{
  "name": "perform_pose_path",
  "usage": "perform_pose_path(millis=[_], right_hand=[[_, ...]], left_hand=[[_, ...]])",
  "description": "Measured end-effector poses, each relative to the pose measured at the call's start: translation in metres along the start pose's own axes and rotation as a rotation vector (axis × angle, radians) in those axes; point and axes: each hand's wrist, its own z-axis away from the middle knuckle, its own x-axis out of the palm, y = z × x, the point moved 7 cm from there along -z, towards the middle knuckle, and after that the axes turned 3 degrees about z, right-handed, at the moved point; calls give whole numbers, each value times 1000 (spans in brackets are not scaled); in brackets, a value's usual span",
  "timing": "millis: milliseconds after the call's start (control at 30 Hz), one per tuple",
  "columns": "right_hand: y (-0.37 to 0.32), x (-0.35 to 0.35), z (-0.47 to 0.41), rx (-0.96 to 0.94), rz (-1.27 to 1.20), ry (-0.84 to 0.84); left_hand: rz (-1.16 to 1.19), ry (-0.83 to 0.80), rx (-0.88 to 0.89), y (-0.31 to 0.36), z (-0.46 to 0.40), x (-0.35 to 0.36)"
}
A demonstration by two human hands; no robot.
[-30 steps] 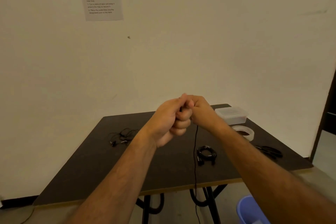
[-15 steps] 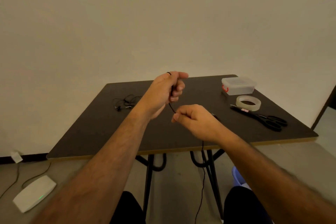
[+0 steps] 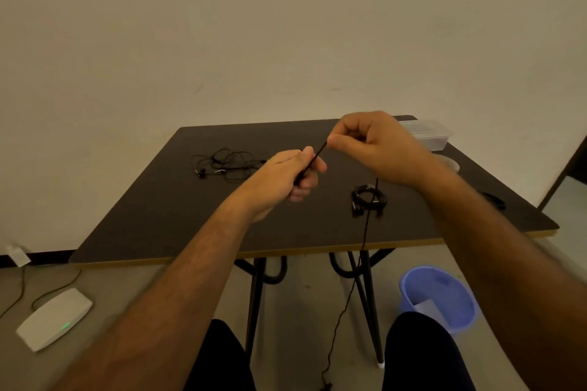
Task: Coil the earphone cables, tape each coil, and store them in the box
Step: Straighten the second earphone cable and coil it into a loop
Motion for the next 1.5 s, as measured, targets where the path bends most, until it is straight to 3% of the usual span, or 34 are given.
perform_pose_path(millis=[400,567,833,1100,1300,1500], right_hand=[[32,21,-25,46,-608,112],[38,52,-16,111,-713,89],[29,71,3,147,-639,-3],[12,79,22,133,-299,-330],[-2,29,12,94,-132,-179],[-8,-27,-6,14,-57,37]], left_hand=[[489,-281,-11,24,-7,33],[680,-207,57,35,-19,25],[455,22,165,49,-24,6],[211,281,268,54,-26,-10],[-195,362,244,46,-21,-14],[-115,166,140,38,-18,4]])
